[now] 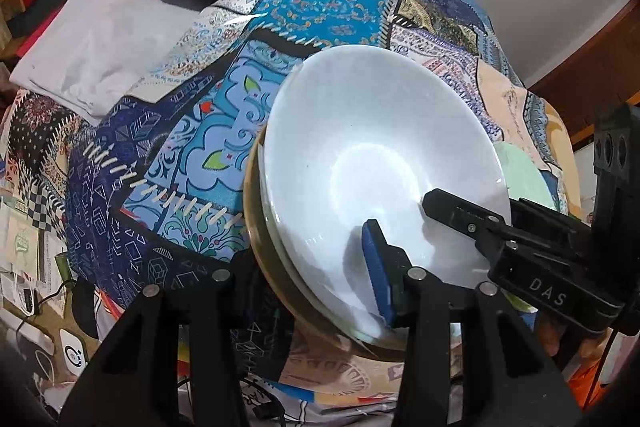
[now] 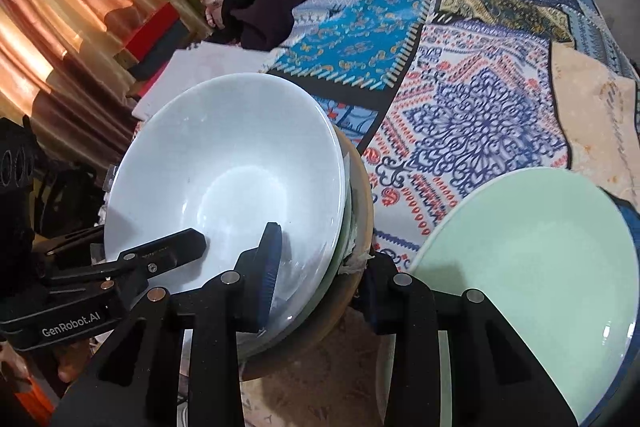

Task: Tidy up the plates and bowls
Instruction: 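Carry the bowl stack over the plate stack with the left tool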

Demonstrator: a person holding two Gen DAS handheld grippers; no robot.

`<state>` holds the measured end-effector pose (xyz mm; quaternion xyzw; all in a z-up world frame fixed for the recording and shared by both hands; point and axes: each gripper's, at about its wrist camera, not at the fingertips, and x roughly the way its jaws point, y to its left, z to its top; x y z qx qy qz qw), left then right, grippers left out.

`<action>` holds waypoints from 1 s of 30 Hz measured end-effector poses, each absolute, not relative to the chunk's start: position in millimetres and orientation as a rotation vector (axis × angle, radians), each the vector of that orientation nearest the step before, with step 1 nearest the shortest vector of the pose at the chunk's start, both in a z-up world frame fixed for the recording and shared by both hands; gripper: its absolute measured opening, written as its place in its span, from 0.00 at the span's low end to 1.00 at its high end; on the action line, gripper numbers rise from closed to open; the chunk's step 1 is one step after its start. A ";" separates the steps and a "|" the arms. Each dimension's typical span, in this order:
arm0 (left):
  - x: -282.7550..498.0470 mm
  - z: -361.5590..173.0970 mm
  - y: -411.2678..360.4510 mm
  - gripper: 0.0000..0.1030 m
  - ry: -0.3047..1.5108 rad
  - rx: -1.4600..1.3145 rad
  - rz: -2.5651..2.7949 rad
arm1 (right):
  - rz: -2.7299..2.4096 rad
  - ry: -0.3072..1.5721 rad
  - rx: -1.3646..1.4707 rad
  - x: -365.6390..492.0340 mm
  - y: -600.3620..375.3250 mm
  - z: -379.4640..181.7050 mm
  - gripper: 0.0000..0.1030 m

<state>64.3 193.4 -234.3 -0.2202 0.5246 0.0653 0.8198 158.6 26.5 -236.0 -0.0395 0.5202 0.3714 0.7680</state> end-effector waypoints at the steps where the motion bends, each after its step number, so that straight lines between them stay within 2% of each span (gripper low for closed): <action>1: 64.9 -231.5 192.3 0.43 1.112 -0.466 0.138 | 0.804 1.120 -0.082 158.7 24.4 -232.7 0.31; 14: 83.4 -186.7 161.8 0.43 1.040 -0.409 0.090 | 0.748 1.004 -0.016 164.1 -17.5 -190.0 0.31; 30: 110.1 -159.6 95.6 0.43 1.017 -0.337 -0.022 | 0.632 0.950 0.071 171.0 -89.8 -171.8 0.31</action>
